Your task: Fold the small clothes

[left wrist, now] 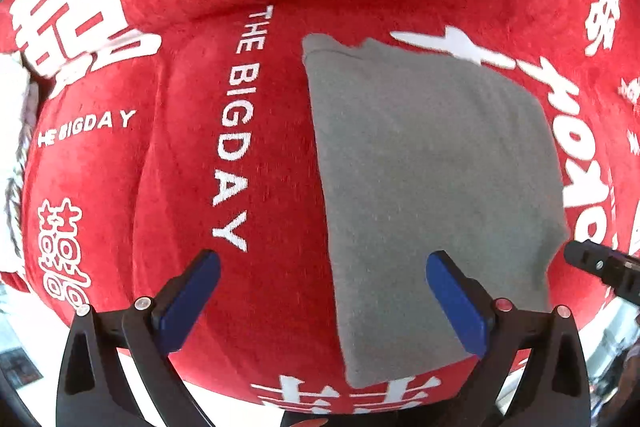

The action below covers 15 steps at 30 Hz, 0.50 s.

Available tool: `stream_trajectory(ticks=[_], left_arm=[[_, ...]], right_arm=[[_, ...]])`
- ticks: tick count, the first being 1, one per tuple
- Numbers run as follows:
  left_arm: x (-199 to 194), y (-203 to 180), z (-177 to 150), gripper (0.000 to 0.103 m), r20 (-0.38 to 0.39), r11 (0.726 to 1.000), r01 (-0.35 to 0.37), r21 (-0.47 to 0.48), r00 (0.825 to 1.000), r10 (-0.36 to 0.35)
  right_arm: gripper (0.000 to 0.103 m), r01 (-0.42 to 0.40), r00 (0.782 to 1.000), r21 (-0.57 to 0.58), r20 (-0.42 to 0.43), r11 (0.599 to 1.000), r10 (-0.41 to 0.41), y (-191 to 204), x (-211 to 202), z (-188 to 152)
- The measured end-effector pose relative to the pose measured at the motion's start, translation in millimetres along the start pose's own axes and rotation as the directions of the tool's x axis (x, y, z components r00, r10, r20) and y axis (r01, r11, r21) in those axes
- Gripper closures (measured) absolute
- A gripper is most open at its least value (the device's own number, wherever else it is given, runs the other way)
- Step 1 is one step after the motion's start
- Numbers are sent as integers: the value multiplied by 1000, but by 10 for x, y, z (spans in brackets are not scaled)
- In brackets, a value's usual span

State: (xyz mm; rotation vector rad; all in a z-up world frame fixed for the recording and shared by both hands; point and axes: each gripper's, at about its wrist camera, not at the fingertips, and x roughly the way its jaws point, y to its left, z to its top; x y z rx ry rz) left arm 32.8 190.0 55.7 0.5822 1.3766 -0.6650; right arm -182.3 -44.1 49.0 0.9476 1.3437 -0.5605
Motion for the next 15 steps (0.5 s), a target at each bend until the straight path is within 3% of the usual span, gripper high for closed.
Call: stream_trajectory(ticks=[2,3,7,10,15], left_arm=[[-4,74,31,0,3,998,43,-48,999,-43],[-3,95,46,0,3,997,53,-61,999,-53],[-2,50,79,0,11,999,-24,-42,1000,25],[-11,24,70,0,6,999,-35,-29,999,35],[-11,-16,57,0,-4,999,-44,-27,999,44]], right_arm=[[39,45,999,-31,21,998,-44,101,-40,39],[25,67,997,-41,31,997,-66,136,-61,48],[0,157,983,-72,109,985,-149,256,-160,32],[0,191,973,-83,146,978,-178,296,-183,18],[0,175,978,-61,127,983,-167,244,-165,18]])
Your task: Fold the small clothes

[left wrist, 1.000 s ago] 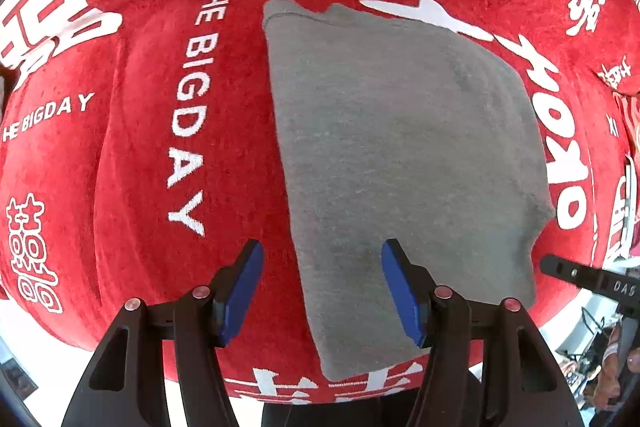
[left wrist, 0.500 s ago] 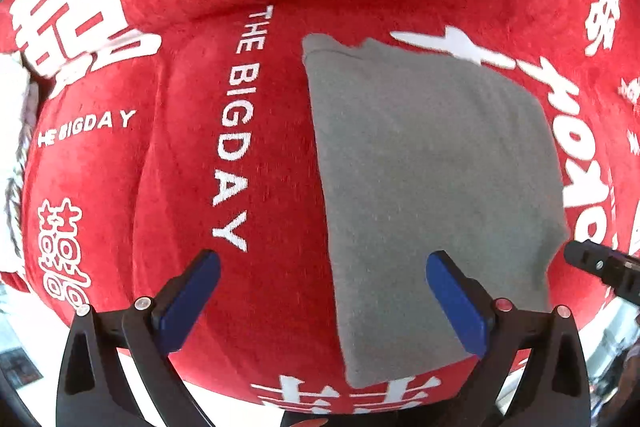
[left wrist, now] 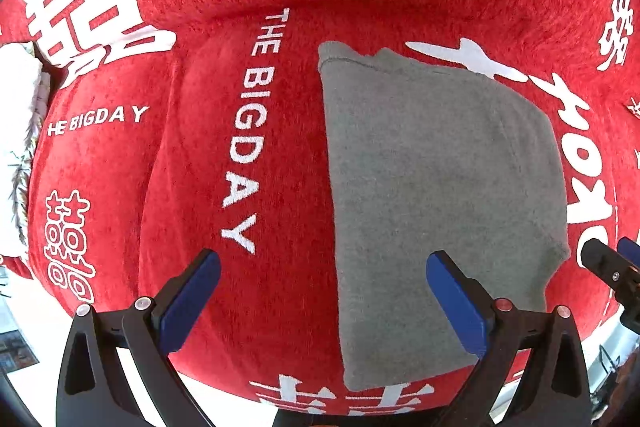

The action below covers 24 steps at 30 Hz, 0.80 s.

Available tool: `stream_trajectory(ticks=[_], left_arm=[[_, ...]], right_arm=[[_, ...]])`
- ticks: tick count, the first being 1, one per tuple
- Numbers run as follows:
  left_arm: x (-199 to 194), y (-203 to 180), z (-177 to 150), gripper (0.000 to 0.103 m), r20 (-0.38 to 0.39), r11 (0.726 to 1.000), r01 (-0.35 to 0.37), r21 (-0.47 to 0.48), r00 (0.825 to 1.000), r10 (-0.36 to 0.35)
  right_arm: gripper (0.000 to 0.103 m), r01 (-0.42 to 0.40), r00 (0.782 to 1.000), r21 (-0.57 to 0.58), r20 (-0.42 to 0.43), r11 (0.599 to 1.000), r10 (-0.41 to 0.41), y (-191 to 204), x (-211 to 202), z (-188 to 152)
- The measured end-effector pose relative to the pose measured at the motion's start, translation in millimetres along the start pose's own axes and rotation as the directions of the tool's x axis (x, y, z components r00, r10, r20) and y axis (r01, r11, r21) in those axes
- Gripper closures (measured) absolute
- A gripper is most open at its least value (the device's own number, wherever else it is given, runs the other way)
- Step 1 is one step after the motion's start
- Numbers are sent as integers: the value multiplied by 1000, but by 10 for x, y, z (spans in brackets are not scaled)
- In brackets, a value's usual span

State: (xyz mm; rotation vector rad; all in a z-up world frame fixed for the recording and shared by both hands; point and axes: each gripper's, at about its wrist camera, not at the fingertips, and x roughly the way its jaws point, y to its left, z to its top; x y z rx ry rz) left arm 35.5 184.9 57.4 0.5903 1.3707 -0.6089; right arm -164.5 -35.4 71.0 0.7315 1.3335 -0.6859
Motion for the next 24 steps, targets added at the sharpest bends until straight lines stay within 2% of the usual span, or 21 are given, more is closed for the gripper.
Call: stream_trajectory(ticks=[24], left_arm=[[-1,-113,-23,0,-9,1000,-29,3,1000,29]], right_arm=[[0,-8,1000,-1,-15,1000,8,-18,42,-8]])
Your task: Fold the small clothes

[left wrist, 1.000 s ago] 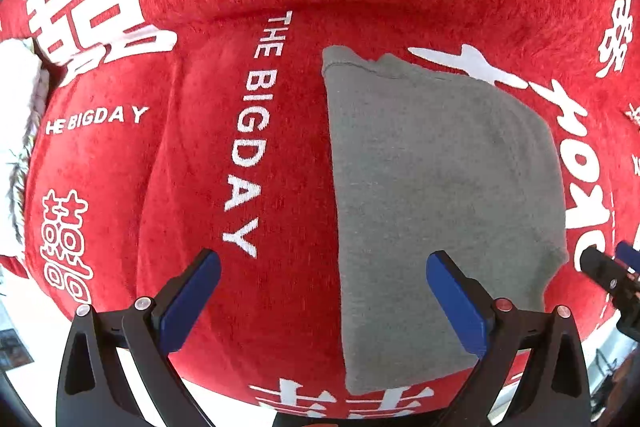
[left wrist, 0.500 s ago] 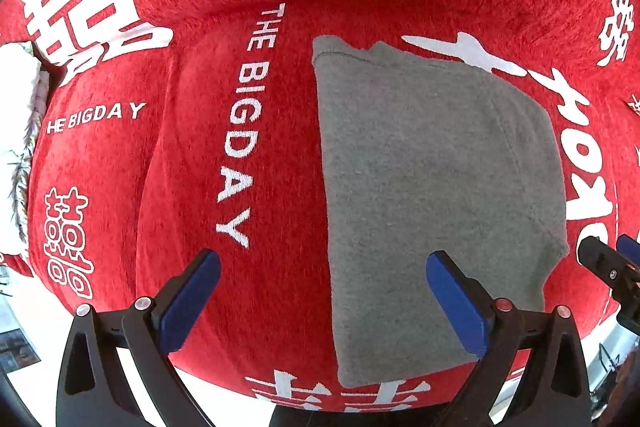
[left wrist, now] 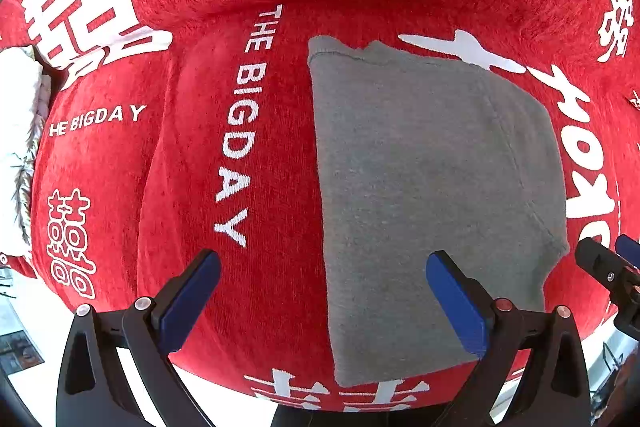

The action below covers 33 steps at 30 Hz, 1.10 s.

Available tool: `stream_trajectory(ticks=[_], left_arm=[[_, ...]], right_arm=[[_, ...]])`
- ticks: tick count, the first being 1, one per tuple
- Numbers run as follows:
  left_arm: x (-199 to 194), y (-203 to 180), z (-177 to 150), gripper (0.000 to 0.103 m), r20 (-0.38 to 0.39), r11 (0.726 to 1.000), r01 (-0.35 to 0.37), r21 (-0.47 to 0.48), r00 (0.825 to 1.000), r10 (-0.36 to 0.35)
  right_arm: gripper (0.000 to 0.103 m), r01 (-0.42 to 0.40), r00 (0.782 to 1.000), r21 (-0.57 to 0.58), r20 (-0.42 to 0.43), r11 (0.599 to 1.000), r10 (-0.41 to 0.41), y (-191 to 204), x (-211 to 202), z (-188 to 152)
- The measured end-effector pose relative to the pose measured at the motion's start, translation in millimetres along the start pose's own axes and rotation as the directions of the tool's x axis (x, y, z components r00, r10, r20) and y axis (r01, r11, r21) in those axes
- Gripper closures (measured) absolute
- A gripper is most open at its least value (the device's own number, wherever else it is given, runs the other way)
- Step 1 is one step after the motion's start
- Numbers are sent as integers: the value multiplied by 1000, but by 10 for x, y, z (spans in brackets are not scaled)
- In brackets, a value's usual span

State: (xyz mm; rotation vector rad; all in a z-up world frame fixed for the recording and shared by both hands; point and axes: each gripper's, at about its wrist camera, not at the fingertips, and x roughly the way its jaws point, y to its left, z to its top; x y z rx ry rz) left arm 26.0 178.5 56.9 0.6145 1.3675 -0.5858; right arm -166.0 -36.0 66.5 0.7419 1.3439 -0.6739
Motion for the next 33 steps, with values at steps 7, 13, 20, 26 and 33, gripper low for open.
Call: stream_trajectory(ticks=[7,13,20,26,33], left_arm=[[0,-14,-2,0,-1,1000,-7,11,1000,7],[23,-8,6,0,-18,1000,-12,10,1000,12],[33,3,24,0,-23,1000,-14,5,1000,14],[33,3,34,0,-21,1000,-15,10,1000,16],[46,17,32,0,-26,1000,-18,1,999,18]], right_arm=[[0,-1,1000,0,1,1000,1,-4,-3,-1],[0,1,1000,-7,1,1000,-1,18,1,-3],[0,2,1000,-13,-1,1000,-2,38,6,19],[0,12,1000,-25,-1,1000,-12,70,8,45],[0,14,1000,-29,-2,999,-14,86,17,54]])
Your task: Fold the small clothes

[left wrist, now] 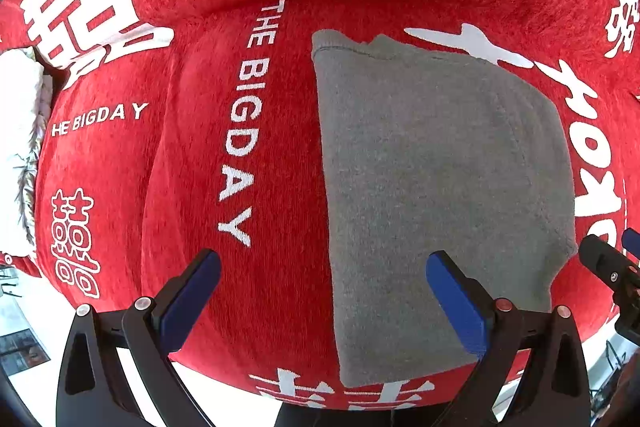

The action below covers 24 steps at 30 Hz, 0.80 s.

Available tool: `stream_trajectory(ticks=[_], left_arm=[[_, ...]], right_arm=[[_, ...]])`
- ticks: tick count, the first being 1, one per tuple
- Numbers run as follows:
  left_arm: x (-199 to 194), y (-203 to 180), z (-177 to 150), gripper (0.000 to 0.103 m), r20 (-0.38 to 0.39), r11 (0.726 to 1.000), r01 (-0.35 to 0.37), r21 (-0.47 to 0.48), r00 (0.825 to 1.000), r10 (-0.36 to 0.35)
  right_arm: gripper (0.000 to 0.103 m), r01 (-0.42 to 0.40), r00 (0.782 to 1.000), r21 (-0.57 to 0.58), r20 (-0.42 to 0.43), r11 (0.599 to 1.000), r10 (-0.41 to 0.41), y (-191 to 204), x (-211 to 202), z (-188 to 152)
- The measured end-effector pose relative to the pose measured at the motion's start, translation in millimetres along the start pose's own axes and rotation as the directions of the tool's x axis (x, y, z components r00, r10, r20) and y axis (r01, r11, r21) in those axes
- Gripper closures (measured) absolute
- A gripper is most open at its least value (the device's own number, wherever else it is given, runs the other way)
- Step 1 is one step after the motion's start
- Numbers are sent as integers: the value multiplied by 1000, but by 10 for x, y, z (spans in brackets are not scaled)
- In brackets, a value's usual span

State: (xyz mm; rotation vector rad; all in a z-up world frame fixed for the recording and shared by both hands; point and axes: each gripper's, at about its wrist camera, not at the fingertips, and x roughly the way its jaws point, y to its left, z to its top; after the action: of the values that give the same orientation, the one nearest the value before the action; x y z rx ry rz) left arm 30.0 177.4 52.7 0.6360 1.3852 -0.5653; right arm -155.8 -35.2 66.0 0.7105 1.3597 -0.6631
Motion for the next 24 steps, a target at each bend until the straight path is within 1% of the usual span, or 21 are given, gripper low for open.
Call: stream_trajectory(ticks=[24], left_arm=[[31,15,-32,0,-3,1000,-4,0,1000,4]], right_arm=[[0,2,1000,-1,-6,1000,-2,6,39,-1]])
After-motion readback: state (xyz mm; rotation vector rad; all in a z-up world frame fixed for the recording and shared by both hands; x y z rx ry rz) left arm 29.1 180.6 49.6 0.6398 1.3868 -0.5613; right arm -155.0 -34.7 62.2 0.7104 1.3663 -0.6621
